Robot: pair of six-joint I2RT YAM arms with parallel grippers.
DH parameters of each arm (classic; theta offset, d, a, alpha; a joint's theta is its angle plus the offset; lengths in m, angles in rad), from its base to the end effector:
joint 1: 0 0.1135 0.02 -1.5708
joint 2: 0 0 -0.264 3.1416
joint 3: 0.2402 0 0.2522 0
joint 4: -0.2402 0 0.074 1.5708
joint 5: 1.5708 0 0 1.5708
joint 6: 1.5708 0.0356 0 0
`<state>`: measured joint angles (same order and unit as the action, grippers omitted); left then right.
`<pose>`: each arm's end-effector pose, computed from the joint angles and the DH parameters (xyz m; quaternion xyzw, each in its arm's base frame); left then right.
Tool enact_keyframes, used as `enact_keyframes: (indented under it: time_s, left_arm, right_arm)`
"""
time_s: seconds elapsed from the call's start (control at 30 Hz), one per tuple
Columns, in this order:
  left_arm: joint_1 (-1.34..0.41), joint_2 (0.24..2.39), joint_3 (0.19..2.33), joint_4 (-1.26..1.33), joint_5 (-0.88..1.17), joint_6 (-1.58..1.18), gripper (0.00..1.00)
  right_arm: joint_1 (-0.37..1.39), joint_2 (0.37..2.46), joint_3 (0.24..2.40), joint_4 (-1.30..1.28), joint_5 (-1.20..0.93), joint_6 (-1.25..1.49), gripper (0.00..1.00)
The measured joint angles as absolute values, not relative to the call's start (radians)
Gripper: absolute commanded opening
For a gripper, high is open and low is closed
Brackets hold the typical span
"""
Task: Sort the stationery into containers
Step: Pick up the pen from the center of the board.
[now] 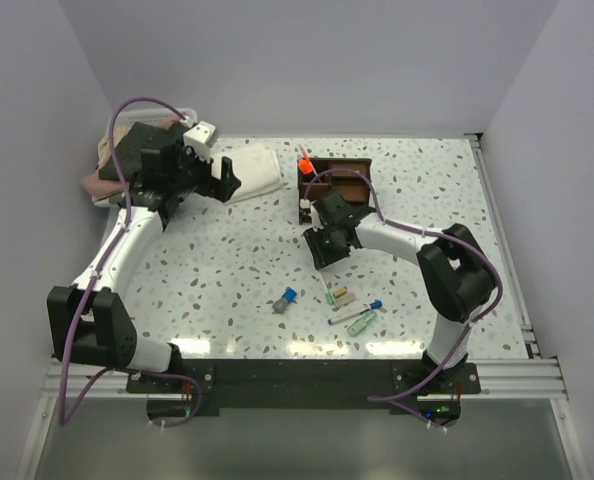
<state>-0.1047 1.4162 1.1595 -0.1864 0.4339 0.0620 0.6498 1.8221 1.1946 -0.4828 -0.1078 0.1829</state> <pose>0.3242 -0.0491 0.3246 0.1834 0.8129 -0.1930 0.5179 0.2905 0.2256 0.1760 -0.2369 0.9430 0.1401 0.1872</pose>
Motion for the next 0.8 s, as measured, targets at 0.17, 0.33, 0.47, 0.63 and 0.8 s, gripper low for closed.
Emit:
enact_keyframes:
  time_s: [0.17,0.33,0.47,0.63,0.8]
  left_arm:
    - [-0.099,1.405,1.132,-0.179,0.434,0.061,1.00]
    - [-0.092,1.402,1.123,-0.173,0.434,0.060,1.00]
    - [-0.085,1.394,1.114,-0.170,0.434,0.059,1.00]
    - [-0.072,1.391,1.105,-0.162,0.435,0.052,1.00]
    - [-0.064,1.388,1.089,-0.161,0.435,0.044,1.00]
  right_arm:
    - [0.661,1.844,1.192,-0.483,-0.099,0.181,0.40]
    - [0.675,1.851,1.183,-0.483,-0.091,0.180,0.38]
    - [0.685,1.867,1.200,-0.493,-0.070,0.187,0.35]
    - [0.691,1.919,1.266,-0.523,-0.065,0.199,0.23]
    - [0.697,1.945,1.298,-0.524,-0.064,0.206,0.10]
